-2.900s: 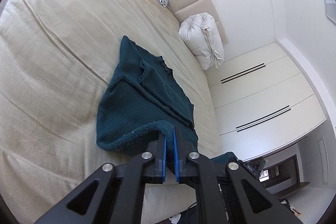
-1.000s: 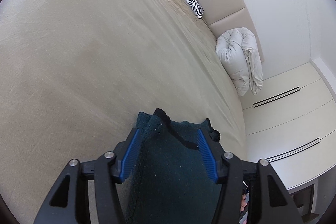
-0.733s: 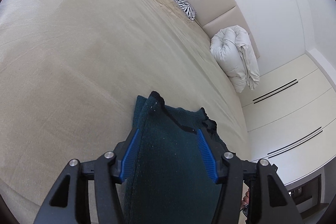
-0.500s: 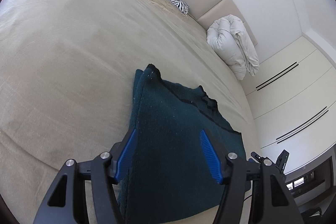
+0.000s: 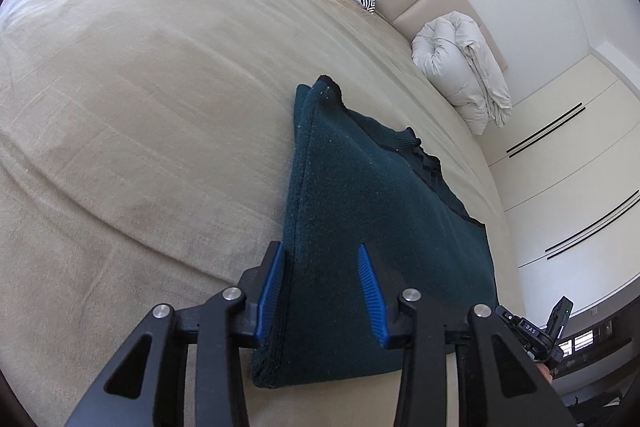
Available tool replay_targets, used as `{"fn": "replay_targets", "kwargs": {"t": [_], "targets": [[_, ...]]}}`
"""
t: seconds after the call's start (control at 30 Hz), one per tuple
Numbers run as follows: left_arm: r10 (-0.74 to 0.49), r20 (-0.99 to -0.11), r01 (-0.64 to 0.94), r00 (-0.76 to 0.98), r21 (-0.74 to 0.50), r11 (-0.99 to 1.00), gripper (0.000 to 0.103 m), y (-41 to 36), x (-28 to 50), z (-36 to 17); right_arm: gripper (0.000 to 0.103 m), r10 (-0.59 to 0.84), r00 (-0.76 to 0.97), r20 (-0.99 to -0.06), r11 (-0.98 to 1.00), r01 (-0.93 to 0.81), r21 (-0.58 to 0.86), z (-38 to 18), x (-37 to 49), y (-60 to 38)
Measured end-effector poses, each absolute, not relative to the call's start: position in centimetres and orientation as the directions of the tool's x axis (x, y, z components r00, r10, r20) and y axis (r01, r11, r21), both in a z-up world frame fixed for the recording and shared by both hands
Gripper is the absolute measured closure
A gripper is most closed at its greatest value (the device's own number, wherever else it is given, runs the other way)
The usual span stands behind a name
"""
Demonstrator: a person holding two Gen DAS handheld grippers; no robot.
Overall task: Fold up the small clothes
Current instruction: 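Lower the folded hem onto the sweater and open both grippers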
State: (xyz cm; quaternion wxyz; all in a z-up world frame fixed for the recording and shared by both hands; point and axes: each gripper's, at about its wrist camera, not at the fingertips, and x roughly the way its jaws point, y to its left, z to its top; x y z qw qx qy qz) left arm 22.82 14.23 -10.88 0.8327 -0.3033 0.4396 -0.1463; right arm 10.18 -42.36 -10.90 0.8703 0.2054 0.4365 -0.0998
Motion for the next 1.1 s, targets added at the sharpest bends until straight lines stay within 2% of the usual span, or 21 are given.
{"fn": "replay_targets", "kwargs": {"t": [0.1, 0.23, 0.33, 0.57, 1.1], "targets": [[-0.497, -0.655, -0.025, 0.569, -0.618, 0.786, 0.070, 14.2, 22.8, -11.1, 0.096, -0.013, 0.599, -0.801, 0.907, 0.344, 0.242, -10.4, 10.0, -41.8], [-0.472, -0.679, -0.028, 0.562, -0.586, 0.810, 0.084, 14.1, 22.9, -11.4, 0.097, -0.033, 0.600, -0.800, 0.916, 0.339, 0.216, -10.0, 9.5, -41.4], [-0.459, -0.698, -0.018, 0.549, -0.560, 0.829, 0.089, 13.8, 23.1, -11.5, 0.098, -0.024, 0.601, -0.799, 0.907, 0.349, 0.236, -9.9, 9.2, -41.8], [-0.415, -0.736, 0.008, 0.534, -0.486, 0.874, 0.091, 13.2, 23.3, -11.6, 0.098, 0.008, 0.610, -0.793, 0.879, 0.373, 0.296, -10.3, 8.0, -42.8], [-0.410, -0.740, 0.004, 0.534, -0.482, 0.876, 0.092, 14.1, 22.0, -12.5, 0.098, 0.032, 0.596, -0.802, 0.864, 0.387, 0.322, -12.6, 7.4, -43.1]]}}
